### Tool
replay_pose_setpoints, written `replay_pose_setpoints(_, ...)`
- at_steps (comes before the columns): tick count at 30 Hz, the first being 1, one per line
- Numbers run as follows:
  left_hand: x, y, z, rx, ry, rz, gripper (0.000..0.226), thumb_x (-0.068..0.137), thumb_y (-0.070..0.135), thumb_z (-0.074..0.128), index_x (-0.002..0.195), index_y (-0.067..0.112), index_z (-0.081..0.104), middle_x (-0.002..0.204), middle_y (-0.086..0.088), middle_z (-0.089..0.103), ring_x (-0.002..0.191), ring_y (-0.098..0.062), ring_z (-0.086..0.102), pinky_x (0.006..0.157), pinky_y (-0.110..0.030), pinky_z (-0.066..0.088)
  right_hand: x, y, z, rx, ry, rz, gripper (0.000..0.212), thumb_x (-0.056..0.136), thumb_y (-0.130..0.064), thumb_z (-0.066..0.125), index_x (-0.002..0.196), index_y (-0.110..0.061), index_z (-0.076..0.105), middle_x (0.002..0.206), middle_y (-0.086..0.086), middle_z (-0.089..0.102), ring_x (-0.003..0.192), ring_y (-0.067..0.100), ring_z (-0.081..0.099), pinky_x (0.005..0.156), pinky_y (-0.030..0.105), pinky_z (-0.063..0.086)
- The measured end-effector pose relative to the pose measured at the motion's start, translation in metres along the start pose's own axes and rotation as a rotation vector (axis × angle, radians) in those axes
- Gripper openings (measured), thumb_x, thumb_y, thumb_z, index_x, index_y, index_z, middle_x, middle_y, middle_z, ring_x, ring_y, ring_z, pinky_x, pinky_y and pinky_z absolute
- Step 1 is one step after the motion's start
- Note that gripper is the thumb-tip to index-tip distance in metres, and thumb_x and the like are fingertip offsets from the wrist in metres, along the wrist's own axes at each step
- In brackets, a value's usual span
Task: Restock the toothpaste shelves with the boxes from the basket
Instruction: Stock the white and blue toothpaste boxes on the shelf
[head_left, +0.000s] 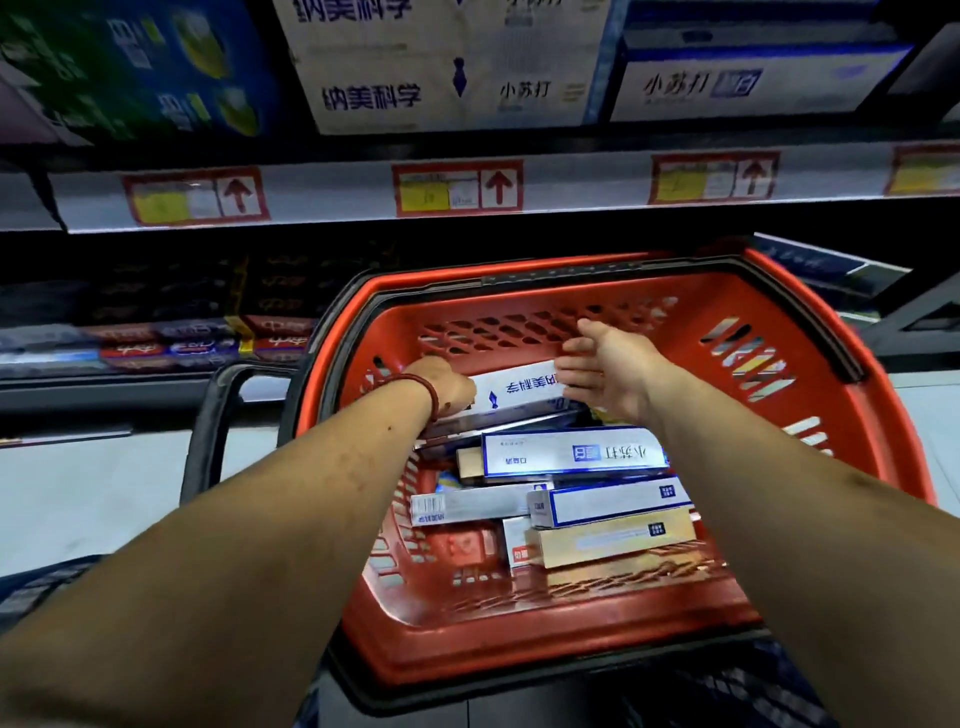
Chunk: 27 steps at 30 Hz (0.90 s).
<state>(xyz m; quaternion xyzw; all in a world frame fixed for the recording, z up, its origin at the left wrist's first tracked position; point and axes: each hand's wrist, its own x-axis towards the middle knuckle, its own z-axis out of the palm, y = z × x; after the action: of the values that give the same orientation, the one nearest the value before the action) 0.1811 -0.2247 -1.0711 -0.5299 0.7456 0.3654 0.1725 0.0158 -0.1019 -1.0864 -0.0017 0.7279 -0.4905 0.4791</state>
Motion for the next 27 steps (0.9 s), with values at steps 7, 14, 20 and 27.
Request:
replay_pose_setpoints(7,0.007,0.003,0.001,-0.085,-0.005,-0.060,0.014,0.097,0.017,0.055,0.102,0.005,0.059,0.099,-0.015,0.060,0.093,-0.036,0.064,0.086,-0.039,0.058,0.012,0.002,0.016,0.055,0.185,-0.012,0.038,0.100,-0.031,0.047,0.099,0.000,0.069,0.084,0.011,0.065,0.075,0.022,0.059,0.064,0.034,0.049)
replay_pose_setpoints(14,0.013,0.000,0.001,-0.261,-0.075,-0.123,0.017,0.096,0.018,0.050,0.085,0.007,0.057,0.093,-0.014,0.068,0.088,-0.034,0.068,0.092,-0.046,0.059,0.018,0.010,0.028,-0.465,0.353,-0.141,0.031,0.094,-0.022,0.050,0.107,-0.002,0.070,0.107,0.017,0.071,0.092,0.033,0.062,0.079,0.030,0.043)
replay_pose_setpoints(20,0.034,-0.013,0.003,-0.293,-0.247,-0.190,0.052,0.079,0.023,0.051,0.124,-0.001,0.059,0.114,-0.021,0.069,0.099,-0.043,0.071,0.081,-0.056,0.061,0.011,0.011,0.023,-0.676,0.289,-0.170,0.026,0.097,-0.024,0.050,0.091,-0.005,0.066,0.093,0.013,0.065,0.075,0.030,0.057,0.071,0.029,0.040)
replay_pose_setpoints(27,0.004,-0.007,-0.008,-0.285,-0.196,-0.114,0.038,0.102,0.014,0.045,0.132,-0.006,0.057,0.120,-0.010,0.063,0.107,-0.029,0.062,0.071,-0.028,0.061,0.020,0.021,0.015,-0.314,0.147,-0.036,0.034,0.073,-0.027,0.059,0.101,-0.009,0.065,0.093,0.014,0.075,0.081,0.036,0.073,0.080,0.051,0.062)
